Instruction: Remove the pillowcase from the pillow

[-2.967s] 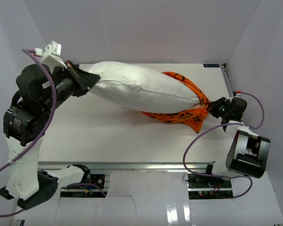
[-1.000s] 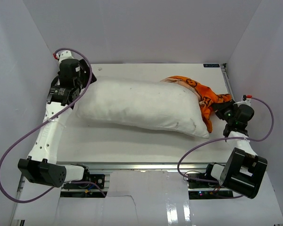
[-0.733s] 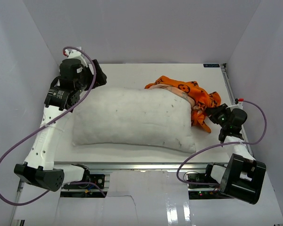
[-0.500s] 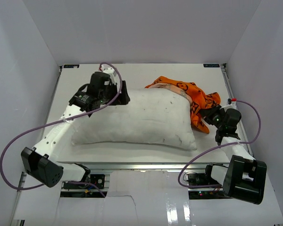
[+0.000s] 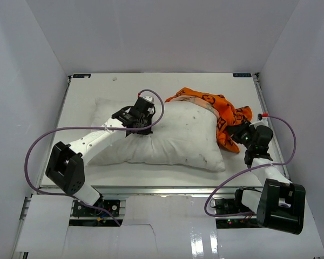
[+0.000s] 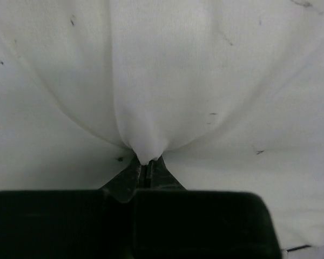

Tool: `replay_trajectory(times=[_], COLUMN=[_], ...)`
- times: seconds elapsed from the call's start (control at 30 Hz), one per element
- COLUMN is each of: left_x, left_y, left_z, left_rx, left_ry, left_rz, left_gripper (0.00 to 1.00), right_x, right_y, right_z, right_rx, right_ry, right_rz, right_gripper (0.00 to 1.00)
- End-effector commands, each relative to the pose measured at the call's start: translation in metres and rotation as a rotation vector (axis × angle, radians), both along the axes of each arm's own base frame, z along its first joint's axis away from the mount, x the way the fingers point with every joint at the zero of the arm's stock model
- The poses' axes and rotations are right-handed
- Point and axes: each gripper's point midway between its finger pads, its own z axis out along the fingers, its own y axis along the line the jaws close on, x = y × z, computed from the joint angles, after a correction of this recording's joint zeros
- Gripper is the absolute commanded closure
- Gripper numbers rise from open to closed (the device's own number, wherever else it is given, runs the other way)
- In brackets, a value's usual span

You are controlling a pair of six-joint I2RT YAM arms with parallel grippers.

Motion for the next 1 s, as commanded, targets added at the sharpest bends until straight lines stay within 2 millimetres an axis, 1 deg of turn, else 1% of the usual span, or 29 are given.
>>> replay_trajectory(times=[0.0, 0.03, 0.07, 0.1, 0.13, 0.17, 0.2, 0.23, 0.27, 0.3, 0.33, 0.37, 0.4, 0.47, 0.5, 0.53, 0.6, 0.63, 0.7, 0.73, 0.77, 0.83, 0.87, 0.9, 0.93, 0.97], left_x=[0.017, 0.025, 0.029, 0.031, 0.039, 0.041, 0.043, 0.047, 0.045, 0.043, 0.043, 0.039, 0.039, 0.035, 0.037, 0.038, 0.037, 0.039, 0.040, 0.043, 0.043, 0.046, 0.050, 0.049, 0.051, 0.053], left_y=[0.028, 0.041, 0.049, 0.055, 0.071, 0.081, 0.091, 0.109, 0.121, 0.130, 0.143, 0.150, 0.158, 0.160, 0.160, 0.160, 0.160, 0.159, 0.159, 0.158, 0.158, 0.150, 0.144, 0.127, 0.118, 0.108], left_z=[-0.003, 0.003, 0.020, 0.030, 0.041, 0.068, 0.081, 0.095, 0.107, 0.137, 0.152, 0.178, 0.190, 0.204, 0.220, 0.225, 0.230, 0.235, 0.238, 0.237, 0.238, 0.240, 0.246, 0.248, 0.250, 0.246], left_rx=[0.078, 0.078, 0.051, 0.029, 0.005, -0.041, -0.061, -0.079, -0.084, -0.122, -0.133, -0.161, -0.165, -0.174, -0.186, -0.185, -0.183, -0.191, -0.199, -0.200, -0.203, -0.223, -0.227, -0.268, -0.289, -0.304], left_ry=[-0.024, -0.037, -0.072, -0.089, -0.112, -0.164, -0.191, -0.220, -0.236, -0.297, -0.327, -0.373, -0.394, -0.398, -0.422, -0.428, -0.425, -0.431, -0.432, -0.428, -0.429, -0.429, -0.457, -0.450, -0.460, -0.440], left_rz=[0.158, 0.208, 0.242, 0.264, 0.312, 0.340, 0.362, 0.410, 0.441, 0.463, 0.495, 0.508, 0.518, 0.509, 0.502, 0.497, 0.484, 0.484, 0.477, 0.477, 0.473, 0.429, 0.376, 0.286, 0.230, 0.176], left_gripper=[1.00, 1.00, 1.00, 1.00, 1.00, 1.00, 1.00, 1.00, 1.00, 1.00, 1.00, 1.00, 1.00, 1.00, 1.00, 1.00, 1.00, 1.00, 1.00, 1.00, 1.00, 1.00, 1.00, 1.00, 1.00, 1.00], right_x=[0.006, 0.008, 0.008, 0.010, 0.013, 0.015, 0.016, 0.019, 0.023, 0.025, 0.026, 0.027, 0.028, 0.030, 0.030, 0.031, 0.030, 0.029, 0.027, 0.025, 0.023, 0.018, 0.017, 0.013, 0.011, 0.009], right_y=[0.000, 0.000, -0.001, -0.004, -0.007, -0.009, -0.011, -0.012, -0.014, -0.014, -0.018, -0.019, -0.021, -0.025, -0.027, -0.031, -0.040, -0.048, -0.056, -0.065, -0.069, -0.077, -0.081, -0.084, -0.089, -0.092], right_z=[0.011, 0.012, 0.012, 0.012, 0.010, 0.010, 0.008, 0.003, 0.006, 0.004, -0.001, -0.001, -0.004, -0.004, -0.004, -0.003, -0.003, -0.002, -0.002, 0.000, 0.002, 0.005, 0.006, 0.009, 0.010, 0.011], right_rx=[-0.009, -0.010, -0.014, -0.021, -0.022, -0.026, -0.028, -0.024, -0.027, -0.022, -0.014, -0.012, -0.010, -0.015, -0.018, -0.021, -0.024, -0.016, -0.008, -0.005, 0.005, 0.007, 0.002, -0.002, -0.011, -0.015], right_ry=[-0.044, -0.044, -0.043, -0.041, -0.033, -0.031, -0.023, -0.003, -0.008, -0.001, 0.015, 0.017, 0.025, 0.025, 0.025, 0.023, 0.024, 0.021, 0.020, 0.014, 0.013, 0.004, 0.002, -0.008, -0.009, -0.011], right_rz=[-0.001, -0.004, -0.008, -0.025, -0.035, -0.045, -0.046, -0.042, -0.038, -0.031, -0.041, -0.045, -0.053, -0.069, -0.076, -0.090, -0.124, -0.153, -0.178, -0.204, -0.217, -0.242, -0.261, -0.280, -0.310, -0.325], right_gripper=[0.92, 0.92, 0.92, 0.92, 0.92, 0.92, 0.92, 0.92, 0.92, 0.92, 0.92, 0.92, 0.92, 0.92, 0.92, 0.92, 0.92, 0.92, 0.92, 0.92, 0.92, 0.92, 0.92, 0.92, 0.92, 0.92])
